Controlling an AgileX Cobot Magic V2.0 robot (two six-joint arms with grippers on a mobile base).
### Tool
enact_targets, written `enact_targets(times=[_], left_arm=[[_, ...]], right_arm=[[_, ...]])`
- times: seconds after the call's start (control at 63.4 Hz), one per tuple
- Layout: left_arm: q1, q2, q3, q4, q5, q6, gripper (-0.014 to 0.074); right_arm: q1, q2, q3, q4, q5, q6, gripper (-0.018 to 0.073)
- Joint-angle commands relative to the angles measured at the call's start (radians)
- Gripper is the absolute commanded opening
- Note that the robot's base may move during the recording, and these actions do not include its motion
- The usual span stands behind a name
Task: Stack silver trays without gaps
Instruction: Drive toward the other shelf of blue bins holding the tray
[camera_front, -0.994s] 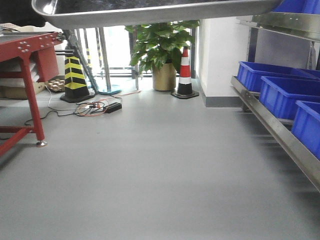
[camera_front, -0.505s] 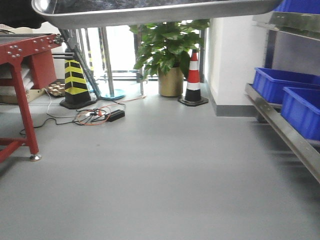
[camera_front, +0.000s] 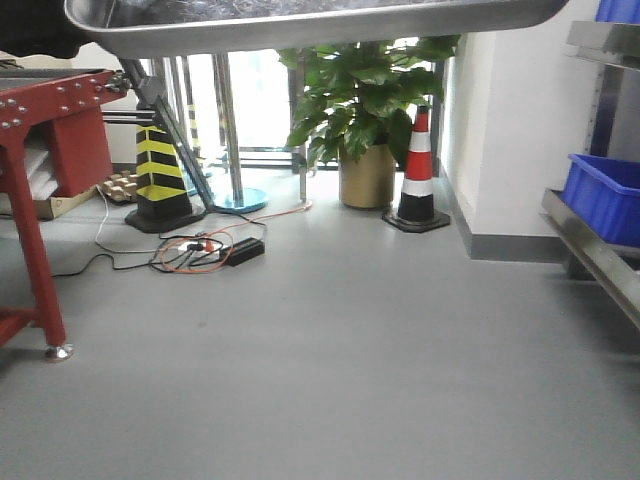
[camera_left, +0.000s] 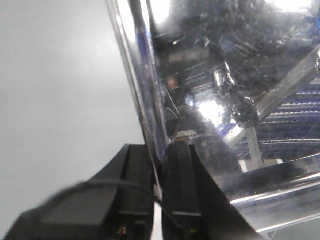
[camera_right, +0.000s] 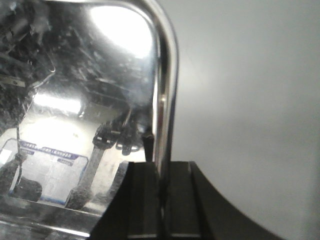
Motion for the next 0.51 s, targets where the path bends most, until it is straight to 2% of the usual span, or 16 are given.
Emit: enact_targets(times=[0.0, 0.489], left_arm=[[-0.011, -0.034, -0.025, -0.047, 0.019, 0.028, -0.0048], [-0.011, -0.034, -0.025, -0.059, 0.019, 0.028, -0.0048]], right_arm=[[0.000, -0.038, -0.033, 0.007, -0.034, -0.012, 0.0058], [0.000, -0.038, -0.033, 0.006, -0.034, -0.012, 0.0058]])
